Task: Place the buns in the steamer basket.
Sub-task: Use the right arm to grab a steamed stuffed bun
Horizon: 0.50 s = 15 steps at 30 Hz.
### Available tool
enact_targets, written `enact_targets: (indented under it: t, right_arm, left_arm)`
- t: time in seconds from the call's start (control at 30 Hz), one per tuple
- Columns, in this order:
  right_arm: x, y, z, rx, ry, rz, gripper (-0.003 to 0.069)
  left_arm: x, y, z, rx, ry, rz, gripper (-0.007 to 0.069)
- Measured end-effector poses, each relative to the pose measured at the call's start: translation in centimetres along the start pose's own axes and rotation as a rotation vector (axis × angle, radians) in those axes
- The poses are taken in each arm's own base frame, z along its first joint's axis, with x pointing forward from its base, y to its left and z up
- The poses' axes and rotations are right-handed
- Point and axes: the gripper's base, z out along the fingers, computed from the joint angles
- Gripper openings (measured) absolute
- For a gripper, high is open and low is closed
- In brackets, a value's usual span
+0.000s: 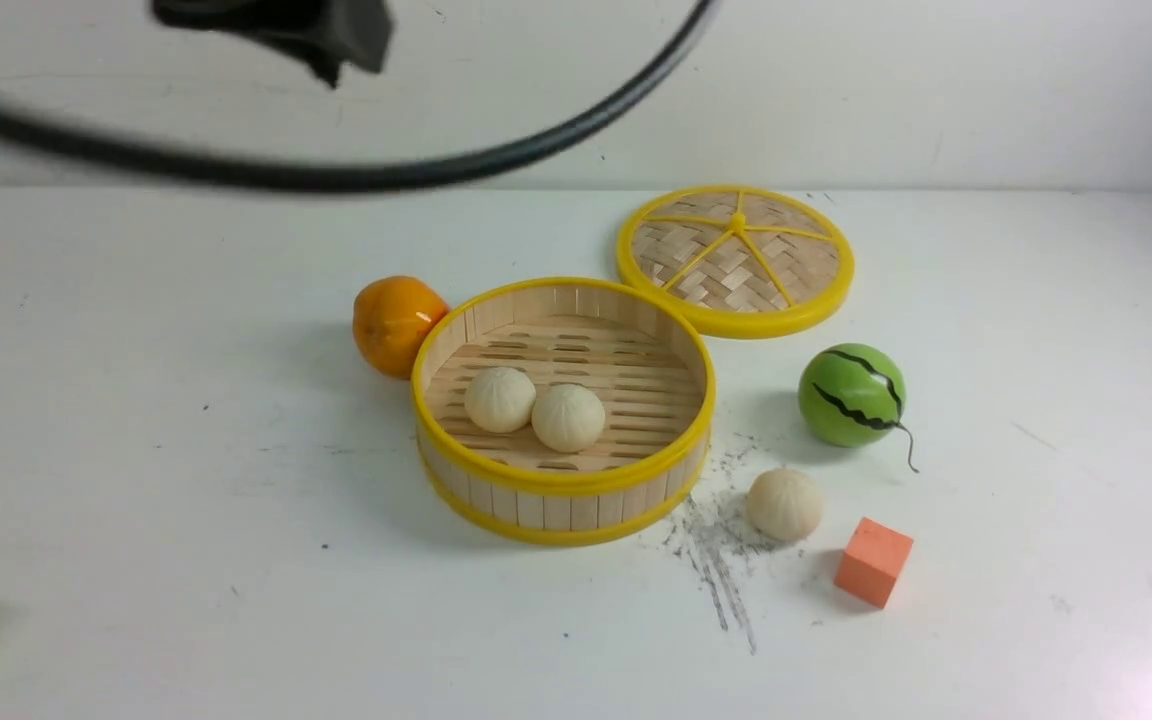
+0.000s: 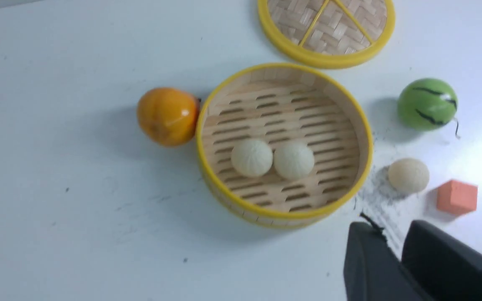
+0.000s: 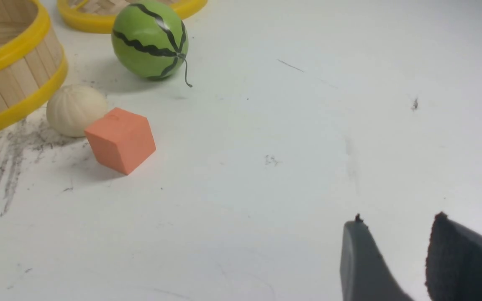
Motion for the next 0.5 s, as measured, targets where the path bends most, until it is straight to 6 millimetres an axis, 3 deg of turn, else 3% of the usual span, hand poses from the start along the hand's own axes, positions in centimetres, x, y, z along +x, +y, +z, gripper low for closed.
enact_targets:
  t: [0.1, 0.2, 0.3, 0.37, 0.5]
  right_arm:
    - [0.0, 0.0, 0.0, 0.0, 0.0, 0.0, 0.0239]
    - [0.0, 0.0, 0.0, 0.0, 0.0, 0.0, 0.0239]
    - [0.0, 0.0, 0.0, 0.0, 0.0, 0.0, 0.0239]
    - [0.0, 0.0, 0.0, 0.0, 0.0, 0.0, 0.0239]
    - [0.0, 0.0, 0.0, 0.0, 0.0, 0.0, 0.0239]
  left_arm:
    - [3.9, 1.6, -1.8, -0.022, 0.037, 0.009, 0.0059]
    - [8.1, 3.2, -2.4, -0.079, 0.082, 0.02, 0.0046]
    - [10.4, 4.3, -3.2, -0.105, 0.082, 0.023, 0.0045]
    - [13.1, 5.3, -4.0, -0.117, 0.076, 0.029, 0.0045]
    - [16.2, 6.3, -5.3, -0.077, -0.033, 0.028, 0.0045]
